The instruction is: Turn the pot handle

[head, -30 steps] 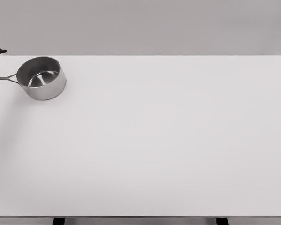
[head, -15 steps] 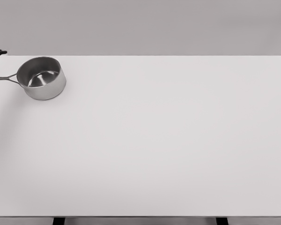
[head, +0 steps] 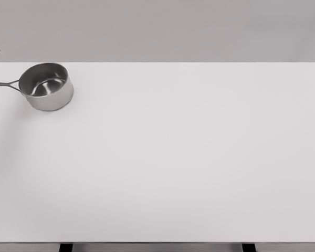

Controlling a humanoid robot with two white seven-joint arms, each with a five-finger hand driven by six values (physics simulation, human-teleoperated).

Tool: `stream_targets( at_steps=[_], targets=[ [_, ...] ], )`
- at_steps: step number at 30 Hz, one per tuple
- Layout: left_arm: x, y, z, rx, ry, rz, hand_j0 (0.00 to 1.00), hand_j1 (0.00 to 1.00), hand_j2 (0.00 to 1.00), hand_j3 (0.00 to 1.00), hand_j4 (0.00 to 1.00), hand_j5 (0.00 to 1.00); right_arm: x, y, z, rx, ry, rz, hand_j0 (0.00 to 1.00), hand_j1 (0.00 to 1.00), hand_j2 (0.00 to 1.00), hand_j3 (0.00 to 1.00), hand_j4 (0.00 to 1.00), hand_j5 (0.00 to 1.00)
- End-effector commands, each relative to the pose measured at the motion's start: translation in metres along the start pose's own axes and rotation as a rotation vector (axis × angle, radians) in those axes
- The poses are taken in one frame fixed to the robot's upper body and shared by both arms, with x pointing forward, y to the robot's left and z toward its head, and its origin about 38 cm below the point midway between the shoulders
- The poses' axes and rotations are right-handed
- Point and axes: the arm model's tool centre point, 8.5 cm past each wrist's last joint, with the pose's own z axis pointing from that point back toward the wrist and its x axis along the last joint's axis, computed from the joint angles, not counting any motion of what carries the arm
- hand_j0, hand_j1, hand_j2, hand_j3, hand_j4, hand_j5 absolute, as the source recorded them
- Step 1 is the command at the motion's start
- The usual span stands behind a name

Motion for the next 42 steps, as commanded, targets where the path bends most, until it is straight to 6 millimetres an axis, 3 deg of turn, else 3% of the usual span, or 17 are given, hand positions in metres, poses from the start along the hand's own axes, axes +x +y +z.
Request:
stream_targets(
  at_steps=[1, 18, 26, 36, 42],
  targets=[
    [0.0, -0.002, 0.0, -0.004, 0.003, 0.003, 1.0, 1.0, 1.0, 1.0, 1.0, 1.0, 0.0, 0.0, 0.0, -0.001, 0.0, -0.002, 1.0, 1.0, 1.0, 1.0, 1.0, 1.0],
    [0.001, 0.007, -0.005, -0.004, -0.002, -0.03, 1.0, 1.0, 1.0, 1.0, 1.0, 1.0, 0.0, 0.0, 0.0, 0.0, 0.0, -0.001, 1.0, 1.0, 1.0, 1.0, 1.0, 1.0],
    [0.02, 0.006, -0.022, -0.007, -0.039, -0.047, 1.0, 1.0, 1.0, 1.0, 1.0, 1.0, 0.0, 0.0, 0.0, -0.001, 0.0, -0.002, 1.0, 1.0, 1.0, 1.0, 1.0, 1.0],
    [0.0, 0.008, -0.007, -0.029, -0.002, -0.072, 1.0, 1.0, 1.0, 1.0, 1.0, 1.0, 0.0, 0.0, 0.0, -0.001, 0.0, -0.002, 1.0, 1.0, 1.0, 1.0, 1.0, 1.0],
    [-0.001, 0.003, -0.004, -0.032, -0.001, -0.058, 1.0, 1.0, 1.0, 1.0, 1.0, 1.0, 0.0, 0.0, 0.0, -0.001, 0.0, -0.002, 1.0, 1.0, 1.0, 1.0, 1.0, 1.0]
  ],
)
